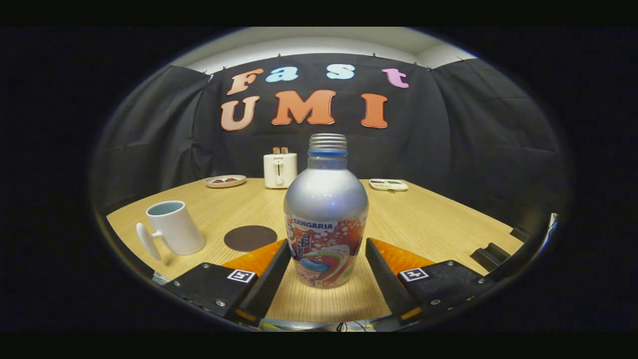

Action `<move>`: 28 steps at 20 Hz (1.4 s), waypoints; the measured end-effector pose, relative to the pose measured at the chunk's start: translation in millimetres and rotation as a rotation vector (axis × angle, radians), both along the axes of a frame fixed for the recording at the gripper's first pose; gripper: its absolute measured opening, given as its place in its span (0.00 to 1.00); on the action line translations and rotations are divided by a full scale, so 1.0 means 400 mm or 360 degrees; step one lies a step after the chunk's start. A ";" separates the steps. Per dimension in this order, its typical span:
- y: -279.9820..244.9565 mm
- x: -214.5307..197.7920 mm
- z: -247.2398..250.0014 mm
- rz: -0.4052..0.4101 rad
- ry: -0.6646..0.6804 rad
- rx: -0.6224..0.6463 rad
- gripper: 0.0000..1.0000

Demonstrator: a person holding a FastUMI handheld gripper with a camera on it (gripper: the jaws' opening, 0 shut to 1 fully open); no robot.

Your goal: Take the bottle from table, then pour the juice into the cup, finally place the bottle on the coaster

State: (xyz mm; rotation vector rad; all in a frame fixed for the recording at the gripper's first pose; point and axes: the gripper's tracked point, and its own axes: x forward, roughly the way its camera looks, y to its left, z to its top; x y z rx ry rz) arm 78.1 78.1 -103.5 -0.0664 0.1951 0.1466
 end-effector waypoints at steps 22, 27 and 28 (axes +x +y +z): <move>0.069 -0.007 0.100 0.0032 -0.0107 -0.0356 0.76; 0.105 -0.013 0.137 0.0039 -0.0175 -0.0598 0.76; 0.110 -0.010 0.140 0.0035 -0.0185 -0.0651 0.76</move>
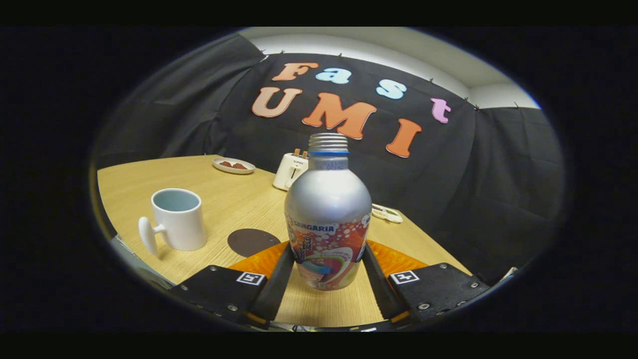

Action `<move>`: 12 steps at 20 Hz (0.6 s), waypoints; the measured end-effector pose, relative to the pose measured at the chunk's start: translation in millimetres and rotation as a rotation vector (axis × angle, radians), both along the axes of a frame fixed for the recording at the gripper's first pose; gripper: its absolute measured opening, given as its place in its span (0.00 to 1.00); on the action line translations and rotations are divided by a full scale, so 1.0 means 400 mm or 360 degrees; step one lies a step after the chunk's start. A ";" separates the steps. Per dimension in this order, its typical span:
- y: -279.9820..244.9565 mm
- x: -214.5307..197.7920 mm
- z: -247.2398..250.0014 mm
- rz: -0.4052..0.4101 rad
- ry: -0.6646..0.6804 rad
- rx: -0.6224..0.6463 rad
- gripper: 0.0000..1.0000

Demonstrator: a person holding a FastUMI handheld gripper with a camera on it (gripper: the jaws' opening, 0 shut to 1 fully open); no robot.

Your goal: Take the bottle from table, then pour the juice into the cup, finally place the bottle on the coaster

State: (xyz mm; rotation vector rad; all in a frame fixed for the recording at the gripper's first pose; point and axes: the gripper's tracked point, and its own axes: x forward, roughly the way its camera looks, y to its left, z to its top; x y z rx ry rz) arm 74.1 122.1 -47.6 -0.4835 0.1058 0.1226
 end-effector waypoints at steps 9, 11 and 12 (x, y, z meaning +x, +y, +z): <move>0.066 0.000 0.040 0.0018 -0.0119 -0.0448 0.76; 0.082 0.000 0.042 0.0016 -0.0141 -0.0553 0.76; 0.088 0.002 0.043 0.0018 -0.0153 -0.0605 0.76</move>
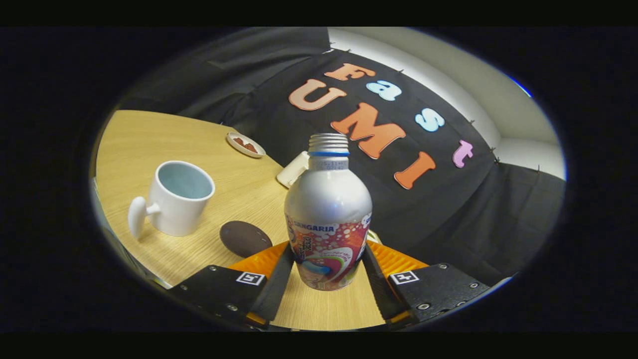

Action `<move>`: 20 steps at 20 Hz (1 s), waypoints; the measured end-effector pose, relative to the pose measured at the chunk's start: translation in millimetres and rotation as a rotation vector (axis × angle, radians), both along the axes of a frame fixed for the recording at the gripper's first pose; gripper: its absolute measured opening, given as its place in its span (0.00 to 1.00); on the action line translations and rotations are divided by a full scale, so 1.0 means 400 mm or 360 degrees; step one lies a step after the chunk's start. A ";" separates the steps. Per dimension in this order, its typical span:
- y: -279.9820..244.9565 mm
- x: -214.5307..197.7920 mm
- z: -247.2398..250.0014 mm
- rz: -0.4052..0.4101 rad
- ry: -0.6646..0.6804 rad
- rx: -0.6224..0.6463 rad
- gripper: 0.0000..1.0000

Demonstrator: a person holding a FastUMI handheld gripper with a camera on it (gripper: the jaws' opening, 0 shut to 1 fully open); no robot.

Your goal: Take the bottle from table, then pour the juice into the cup, finally place the bottle on the coaster

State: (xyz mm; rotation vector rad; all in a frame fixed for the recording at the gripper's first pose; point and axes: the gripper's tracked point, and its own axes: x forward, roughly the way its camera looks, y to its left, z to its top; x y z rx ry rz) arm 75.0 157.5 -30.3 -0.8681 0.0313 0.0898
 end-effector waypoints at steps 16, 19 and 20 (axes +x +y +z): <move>0.086 0.002 -0.021 0.0127 -0.0095 -0.0624 0.76; 0.077 0.005 -0.007 0.0101 -0.0131 -0.0714 0.75; 0.071 0.007 0.001 0.0096 -0.0147 -0.0746 0.75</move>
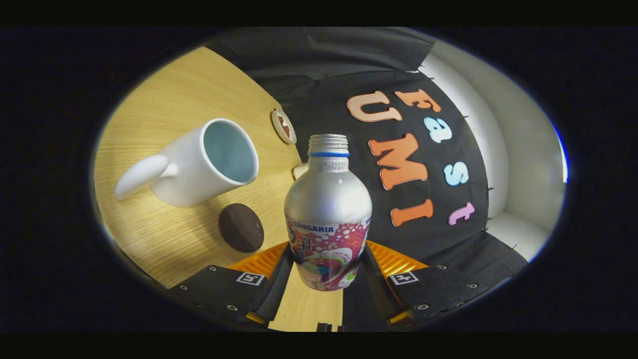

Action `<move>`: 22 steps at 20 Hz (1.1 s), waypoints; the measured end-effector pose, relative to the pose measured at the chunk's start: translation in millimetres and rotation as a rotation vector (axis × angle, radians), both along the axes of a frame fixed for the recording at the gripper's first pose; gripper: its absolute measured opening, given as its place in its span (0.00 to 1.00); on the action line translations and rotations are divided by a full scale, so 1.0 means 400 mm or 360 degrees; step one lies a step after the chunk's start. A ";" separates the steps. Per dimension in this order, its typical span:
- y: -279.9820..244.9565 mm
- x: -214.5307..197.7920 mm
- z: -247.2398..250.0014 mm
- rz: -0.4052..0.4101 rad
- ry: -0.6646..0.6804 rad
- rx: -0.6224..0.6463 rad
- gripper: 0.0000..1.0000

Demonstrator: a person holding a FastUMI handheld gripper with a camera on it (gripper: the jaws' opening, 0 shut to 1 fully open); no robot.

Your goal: Take the bottle from table, then pour the juice into the cup, finally place the bottle on the coaster

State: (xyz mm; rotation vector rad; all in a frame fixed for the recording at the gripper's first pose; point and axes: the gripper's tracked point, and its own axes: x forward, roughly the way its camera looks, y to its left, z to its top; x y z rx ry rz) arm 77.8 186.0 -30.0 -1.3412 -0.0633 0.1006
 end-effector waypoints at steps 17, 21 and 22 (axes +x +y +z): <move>0.025 0.015 0.038 0.0049 -0.0151 -0.0446 0.75; 0.026 0.016 0.043 0.0056 -0.0162 -0.0544 0.75; 0.028 0.016 0.049 0.0058 -0.0173 -0.0580 0.75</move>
